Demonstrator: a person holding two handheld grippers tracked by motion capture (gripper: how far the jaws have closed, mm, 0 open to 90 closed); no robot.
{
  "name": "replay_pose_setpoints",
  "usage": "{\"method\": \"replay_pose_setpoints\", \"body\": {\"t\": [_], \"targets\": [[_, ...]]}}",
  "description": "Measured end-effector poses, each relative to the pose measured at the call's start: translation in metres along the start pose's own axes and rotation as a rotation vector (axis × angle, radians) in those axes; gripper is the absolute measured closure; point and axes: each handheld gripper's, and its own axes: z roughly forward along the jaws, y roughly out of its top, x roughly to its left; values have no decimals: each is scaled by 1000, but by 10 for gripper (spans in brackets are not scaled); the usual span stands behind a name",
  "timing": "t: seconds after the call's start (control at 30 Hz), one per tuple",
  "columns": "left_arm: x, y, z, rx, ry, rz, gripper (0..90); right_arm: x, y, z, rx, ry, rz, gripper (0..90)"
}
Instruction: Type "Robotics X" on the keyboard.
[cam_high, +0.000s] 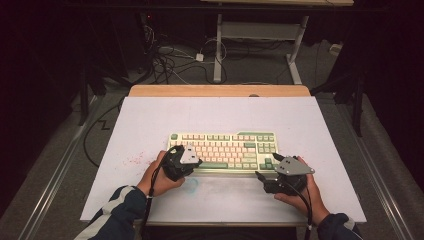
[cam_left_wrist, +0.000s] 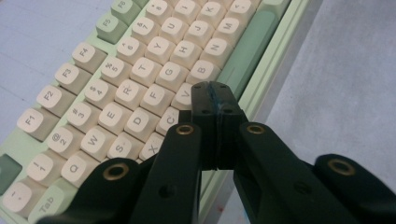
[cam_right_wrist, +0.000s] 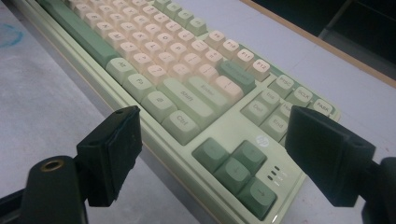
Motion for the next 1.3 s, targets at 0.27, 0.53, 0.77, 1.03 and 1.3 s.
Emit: {"method": "replay_pose_setpoints", "body": {"t": [0.27, 0.53, 0.77, 1.03, 1.3], "targets": [[2, 0, 2, 0, 9, 2, 866, 1, 1, 2, 3, 0, -3, 199], [8, 6, 4, -29, 27, -6, 848, 1, 9, 10, 13, 35, -14, 433], [15, 12, 3, -89, 57, -39, 665, -8, 17, 19, 42, 75, -6, 790], [17, 15, 3, -139, 104, -25, 459, -7, 25, 39, 103, 119, -36, 900], [19, 20, -6, -206, 113, -37, 255, -6, 29, 53, 137, 125, -45, 900]]}}
